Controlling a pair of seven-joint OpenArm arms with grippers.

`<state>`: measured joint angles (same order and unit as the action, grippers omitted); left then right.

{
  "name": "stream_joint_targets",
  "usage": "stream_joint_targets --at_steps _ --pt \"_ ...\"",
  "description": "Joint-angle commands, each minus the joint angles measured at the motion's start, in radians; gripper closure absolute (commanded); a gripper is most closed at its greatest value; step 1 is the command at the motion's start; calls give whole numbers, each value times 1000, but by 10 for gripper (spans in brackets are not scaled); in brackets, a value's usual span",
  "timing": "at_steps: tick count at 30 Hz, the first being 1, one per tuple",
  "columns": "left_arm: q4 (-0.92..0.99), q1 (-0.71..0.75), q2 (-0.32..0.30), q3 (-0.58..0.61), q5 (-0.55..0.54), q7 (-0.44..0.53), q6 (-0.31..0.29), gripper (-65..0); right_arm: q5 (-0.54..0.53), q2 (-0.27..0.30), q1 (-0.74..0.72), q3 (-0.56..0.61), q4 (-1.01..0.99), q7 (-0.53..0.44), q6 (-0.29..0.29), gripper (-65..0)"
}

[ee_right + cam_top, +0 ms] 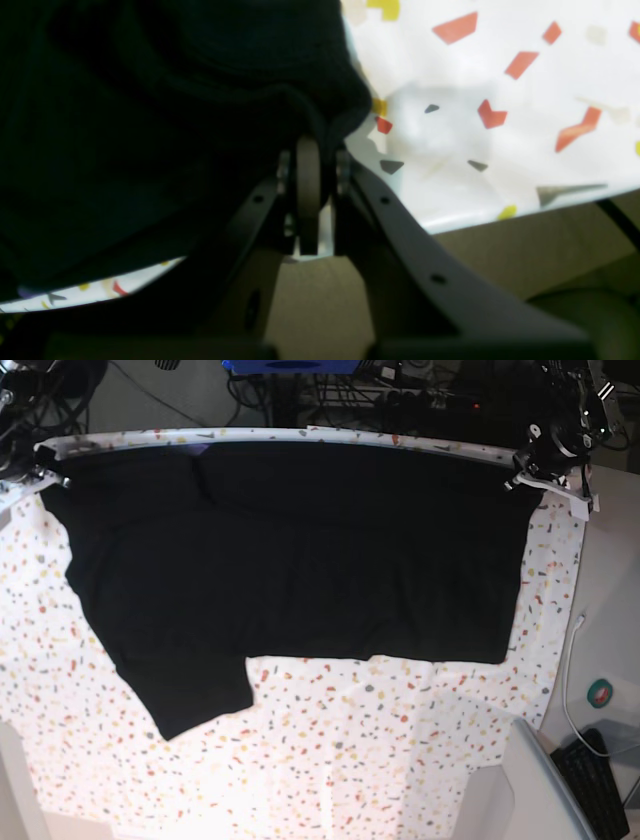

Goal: Layout the t-shirt on the table in an organized manner, then fold the t-shirt properly
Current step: 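Lay the shirt down flat and release both grippers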

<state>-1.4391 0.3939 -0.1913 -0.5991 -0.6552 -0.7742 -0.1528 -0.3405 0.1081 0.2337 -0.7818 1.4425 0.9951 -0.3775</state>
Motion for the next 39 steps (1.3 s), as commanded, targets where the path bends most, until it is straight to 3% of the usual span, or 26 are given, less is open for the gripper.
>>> stream_joint_targets --at_steps 1,3,6,9,13,18,21,23,26,34,39 --pt "-18 1 -23 -15 10 28 17 0 8 22 -1 -11 40 -26 18 -51" --pt "-18 1 -23 -17 10 28 17 0 8 20 11 -12 74 -28 27 -176" --pt "-18 3 -23 -26 10 28 17 -207 8 -12 22 -32 134 -31 27 -303" --pt "-18 7 -7 -89 10 28 17 -370 11 -49 20 -115 177 -26 27 -333" --pt "-18 3 0 -155 13 28 17 -444 11 -55 20 -147 192 -8 45 -333" --pt "-21 -20 0 -293 8 29 17 -441 11 -40 -21 -110 197 -71 67 -338" --pt "-55 -36 6 -381 8 28 17 -411 11 43 -87 37 119 -141 67 -339" --pt "-87 -37 11 -397 7 28 17 -296 11 121 -178 170 -10 -215 73 -339" --pt "-124 -33 14 -394 7 26 17 -3 11 184 -328 304 -233 -299 73 -339" --pt "-131 -33 17 -394 7 -46 15 0 11 241 -603 529 -681 -459 73 -341" --pt "-131 -31 17 -399 7 -46 15 0 11 236 -621 580 -724 -496 70 -341"
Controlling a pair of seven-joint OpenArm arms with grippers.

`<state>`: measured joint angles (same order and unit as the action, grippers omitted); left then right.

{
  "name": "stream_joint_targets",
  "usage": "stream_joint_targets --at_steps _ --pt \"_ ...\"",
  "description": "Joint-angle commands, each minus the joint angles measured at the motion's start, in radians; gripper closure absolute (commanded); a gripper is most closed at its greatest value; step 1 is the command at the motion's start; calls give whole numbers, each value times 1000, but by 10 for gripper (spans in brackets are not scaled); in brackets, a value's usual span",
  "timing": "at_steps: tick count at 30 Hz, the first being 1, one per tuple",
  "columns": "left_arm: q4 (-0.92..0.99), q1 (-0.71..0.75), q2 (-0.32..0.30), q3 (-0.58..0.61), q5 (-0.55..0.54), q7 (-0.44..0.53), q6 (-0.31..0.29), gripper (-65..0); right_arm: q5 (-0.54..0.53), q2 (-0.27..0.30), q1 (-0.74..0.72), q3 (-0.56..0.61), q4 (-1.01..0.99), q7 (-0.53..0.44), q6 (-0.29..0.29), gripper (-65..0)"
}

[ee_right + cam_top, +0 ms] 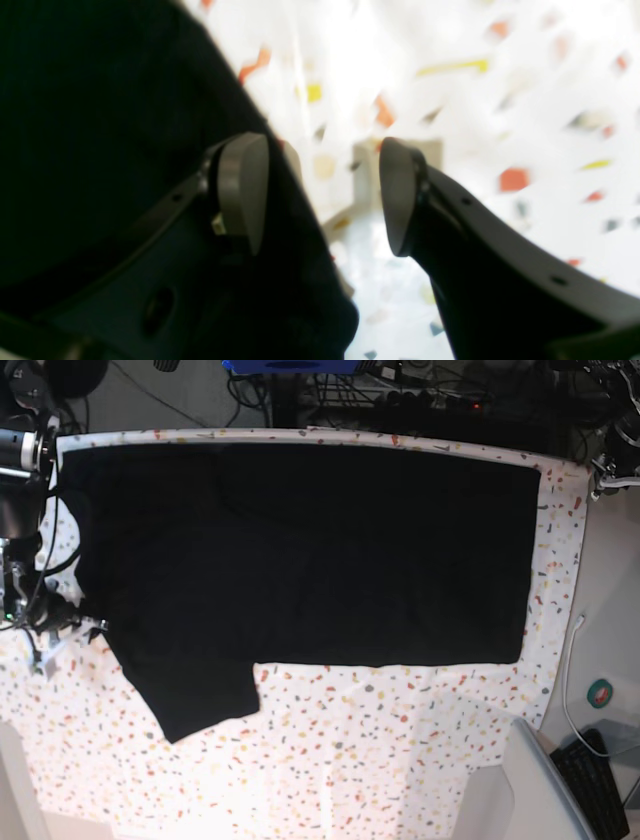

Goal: Layout the t-shirt on the table in an organized manner, then fold the t-shirt properly
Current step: 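Lay the shirt down flat and release both grippers, then grasp the shirt's side edge with the right gripper and tug it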

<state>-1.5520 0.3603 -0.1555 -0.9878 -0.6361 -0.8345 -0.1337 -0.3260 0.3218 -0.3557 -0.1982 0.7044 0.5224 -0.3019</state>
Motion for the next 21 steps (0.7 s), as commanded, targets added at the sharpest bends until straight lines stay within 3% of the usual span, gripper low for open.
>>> stream_joint_targets --at_steps 1,3,6,8,15,21 --pt "-18 3 -19 -10 -12 16 -5 0 -3 21 -33 -4 16 -23 -7 -341" --pt "-18 3 -19 -9 -11 16 -33 0 -3 20 -33 -2 16 -23 -9 -341" --pt "-18 3 -19 -9 -3 16 -143 0 -3 18 -32 49 16 -26 -9 -341" --pt "-18 1 -19 -7 -3 16 -183 0 -5 18 -32 88 16 -28 -9 -341" --pt "-11 0 -19 -7 -1 16 -183 0 -5 18 10 65 172 -21 -3 -341" --pt "-11 -4 -17 -7 -1 16 -183 0 -3 9 -13 67 37 -41 -3 -341"
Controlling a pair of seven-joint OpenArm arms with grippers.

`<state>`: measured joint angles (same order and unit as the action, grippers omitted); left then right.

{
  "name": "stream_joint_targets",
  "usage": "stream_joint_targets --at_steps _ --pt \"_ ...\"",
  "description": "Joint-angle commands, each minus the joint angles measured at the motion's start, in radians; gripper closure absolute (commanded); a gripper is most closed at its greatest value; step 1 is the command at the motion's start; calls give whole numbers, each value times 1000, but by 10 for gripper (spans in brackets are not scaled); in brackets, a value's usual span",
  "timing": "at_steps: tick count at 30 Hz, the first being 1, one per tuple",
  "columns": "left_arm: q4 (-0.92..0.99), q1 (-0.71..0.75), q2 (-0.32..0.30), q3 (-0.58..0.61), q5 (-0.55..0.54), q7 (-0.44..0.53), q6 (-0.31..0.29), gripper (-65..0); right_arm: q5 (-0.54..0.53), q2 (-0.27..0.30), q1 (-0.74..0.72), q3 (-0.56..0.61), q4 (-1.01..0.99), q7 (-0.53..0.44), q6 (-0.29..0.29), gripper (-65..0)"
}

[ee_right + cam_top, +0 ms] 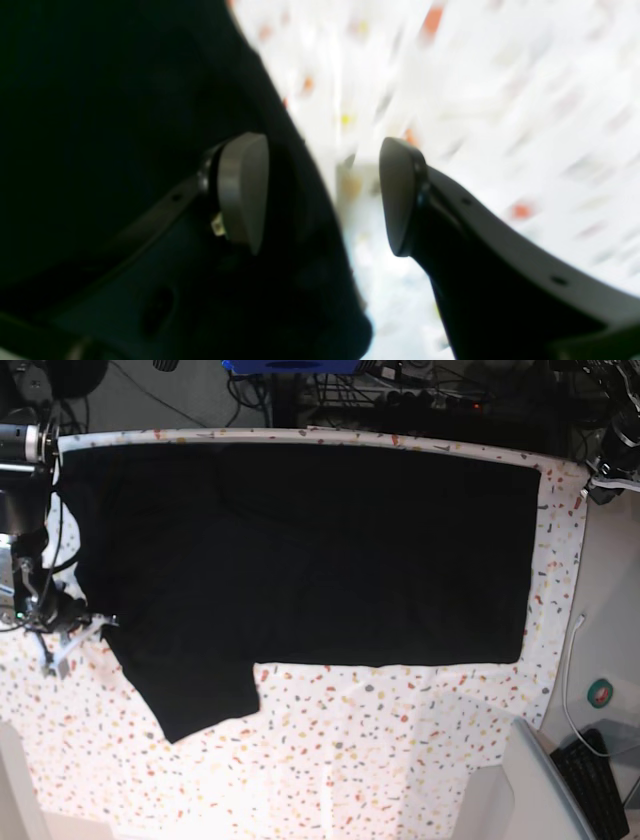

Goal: Layout the t-shirt on the table in an organized manner, then fold the t-shirt properly
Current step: 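Grasp the shirt's side edge with the right gripper and tug it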

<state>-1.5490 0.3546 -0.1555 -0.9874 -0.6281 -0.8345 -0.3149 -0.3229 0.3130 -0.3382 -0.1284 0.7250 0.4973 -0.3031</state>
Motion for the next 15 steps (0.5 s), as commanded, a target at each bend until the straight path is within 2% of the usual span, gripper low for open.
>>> stream_joint_targets --at_steps 1,7,9,11,12,15 --pt "-14 2 -17 -8 -9 16 -2 0 -6 18 -34 -3 -9 -30 -1 -341" --pt "-14 5 -17 -8 -9 16 -2 0 -8 13 -12 -3 -34 -44 -3 -323" --pt "-14 7 -17 -6 -9 16 -2 0 -11 12 -9 -7 -34 -44 -6 -222" --pt "-14 7 -17 -6 -9 14 -2 0 -11 2 -9 -9 -32 -44 -8 -32" --pt "-14 7 -17 -6 -9 14 -2 0 -11 2 -8 -9 -25 -44 -8 0" --pt "-14 7 -17 -6 -9 14 -2 0 -12 1 29 -12 58 -44 -3 0"
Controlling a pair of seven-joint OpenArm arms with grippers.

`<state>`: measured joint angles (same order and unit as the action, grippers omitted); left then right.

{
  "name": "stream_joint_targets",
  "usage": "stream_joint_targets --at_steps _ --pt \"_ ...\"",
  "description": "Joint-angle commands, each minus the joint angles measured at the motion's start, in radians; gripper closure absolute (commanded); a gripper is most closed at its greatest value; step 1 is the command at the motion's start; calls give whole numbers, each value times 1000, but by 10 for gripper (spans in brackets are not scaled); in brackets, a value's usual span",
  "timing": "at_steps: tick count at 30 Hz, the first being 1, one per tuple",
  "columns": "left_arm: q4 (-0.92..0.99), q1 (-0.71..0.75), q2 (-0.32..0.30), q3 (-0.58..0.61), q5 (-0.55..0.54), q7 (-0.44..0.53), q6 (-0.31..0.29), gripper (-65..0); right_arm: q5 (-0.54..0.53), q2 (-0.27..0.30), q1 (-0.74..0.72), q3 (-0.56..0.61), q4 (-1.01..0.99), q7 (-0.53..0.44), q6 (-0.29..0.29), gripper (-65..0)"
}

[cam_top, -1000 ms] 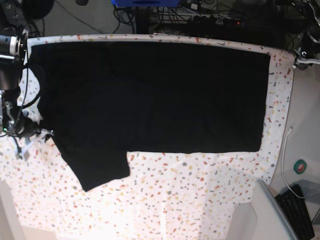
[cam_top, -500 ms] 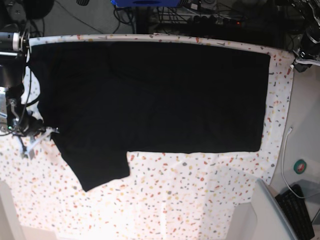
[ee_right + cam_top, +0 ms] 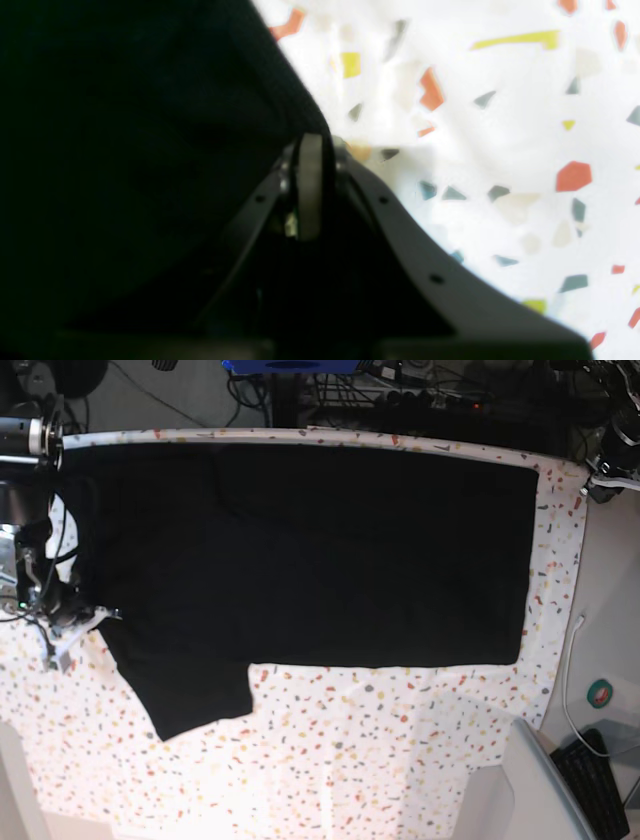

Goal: Layout the t-shirt on the table in an organized manner, then fold the t-shirt properly
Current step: 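Grasp the shirt's side edge with the right gripper and tug it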

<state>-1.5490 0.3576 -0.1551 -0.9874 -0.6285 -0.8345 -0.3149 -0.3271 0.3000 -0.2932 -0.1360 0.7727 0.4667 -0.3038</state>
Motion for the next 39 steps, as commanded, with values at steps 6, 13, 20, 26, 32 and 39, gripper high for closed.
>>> stream_joint_targets --at_steps 6,13,20,26,32,39 --pt "-12 4 -18 -6 -9 14 -2 0 -8 -9 105 -9 317 116 1 0" --pt "8 -2 -18 -6 -9 14 -2 0 -4 -100 234 -173 623 356 1 0" --pt "25 -4 -21 -6 -9 14 -2 0 -4 -192 397 -179 776 375 1 0" --pt "20 -4 -21 -6 -9 13 -2 0 -5 -216 426 -184 792 352 1 -63" --pt "22 4 -22 -6 -9 13 -2 0 -4 -250 363 -282 807 343 1 -392" --pt "15 4 -22 -8 -9 16 -3 0 -2 -183 73 -288 350 312 1 -389"
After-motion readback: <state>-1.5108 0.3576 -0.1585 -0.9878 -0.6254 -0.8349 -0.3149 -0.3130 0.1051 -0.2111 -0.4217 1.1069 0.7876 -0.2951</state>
